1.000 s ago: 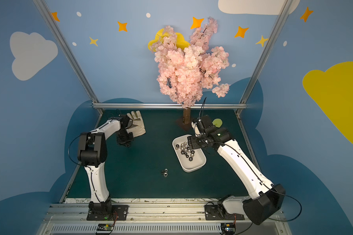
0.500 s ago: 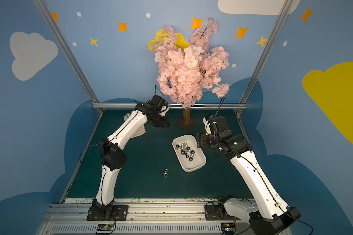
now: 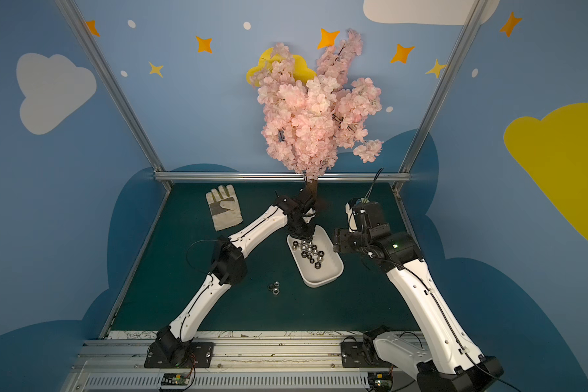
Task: Put the nuts on the desktop into the storage box
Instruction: Place the nut in the storage box.
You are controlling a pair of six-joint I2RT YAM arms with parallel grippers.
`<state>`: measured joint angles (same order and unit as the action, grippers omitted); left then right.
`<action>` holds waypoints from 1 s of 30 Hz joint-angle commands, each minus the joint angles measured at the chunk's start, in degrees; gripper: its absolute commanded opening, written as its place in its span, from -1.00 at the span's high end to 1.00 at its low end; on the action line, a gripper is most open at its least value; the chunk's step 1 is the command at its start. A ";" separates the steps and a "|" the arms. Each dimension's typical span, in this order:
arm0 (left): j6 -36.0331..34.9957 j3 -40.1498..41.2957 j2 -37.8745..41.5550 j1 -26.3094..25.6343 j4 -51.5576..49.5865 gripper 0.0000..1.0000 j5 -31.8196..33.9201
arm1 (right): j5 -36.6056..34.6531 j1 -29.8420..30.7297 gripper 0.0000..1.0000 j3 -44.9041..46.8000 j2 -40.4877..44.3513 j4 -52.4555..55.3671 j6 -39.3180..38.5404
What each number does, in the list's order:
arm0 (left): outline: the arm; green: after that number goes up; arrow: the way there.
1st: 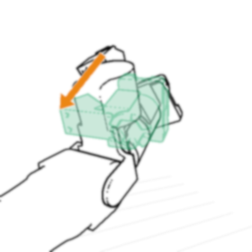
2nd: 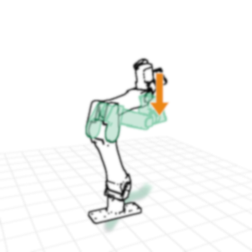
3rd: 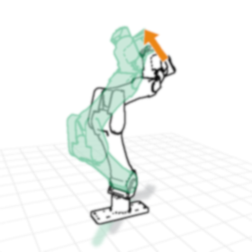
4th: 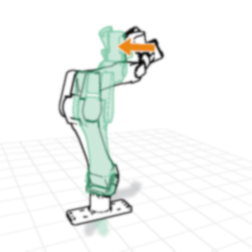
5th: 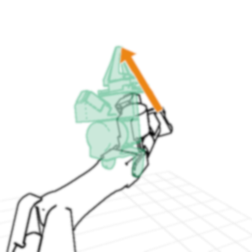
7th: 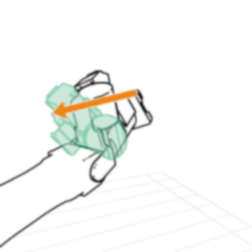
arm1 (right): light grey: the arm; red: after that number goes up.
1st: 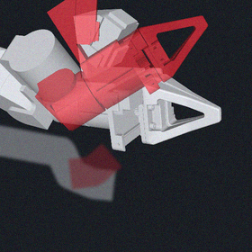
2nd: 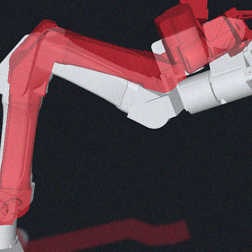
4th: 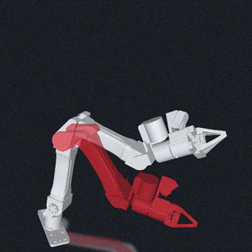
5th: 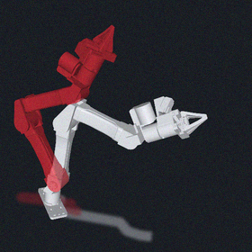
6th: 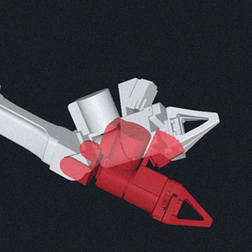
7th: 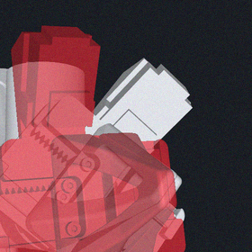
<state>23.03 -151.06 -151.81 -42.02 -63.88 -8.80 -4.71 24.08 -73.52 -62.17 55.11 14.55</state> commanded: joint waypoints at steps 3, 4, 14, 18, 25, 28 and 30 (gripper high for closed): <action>2.15 -0.86 -1.28 -0.08 6.60 0.88 0.10 | 0.67 -0.69 -0.59 1.01 1.72 0.98 0.21; 2.34 -0.81 -1.51 -0.12 7.49 0.88 -0.20 | 0.75 -0.83 -0.58 1.14 1.84 1.22 0.12; 3.12 -1.07 -4.11 -0.17 10.24 0.52 -0.69 | 1.19 -2.12 -0.60 0.14 2.83 3.01 -0.21; 2.48 -1.07 -3.69 -0.26 11.40 0.14 -0.32 | 1.54 -2.19 -0.60 0.56 4.34 2.65 0.96; -0.30 0.07 1.37 0.22 10.47 -0.37 0.01 | 3.40 -2.10 -0.61 0.73 6.02 2.40 -0.02; -2.10 2.88 8.11 1.03 10.66 -0.72 0.27 | 6.20 -1.71 -0.61 1.43 7.33 0.14 -0.16; -3.69 7.63 14.42 1.39 13.34 -1.00 0.92 | 8.24 -1.12 -0.61 2.70 7.46 -1.70 -0.46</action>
<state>22.11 -145.53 -148.14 -41.95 -53.17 -8.97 -0.21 22.37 -72.16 -55.79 55.94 14.57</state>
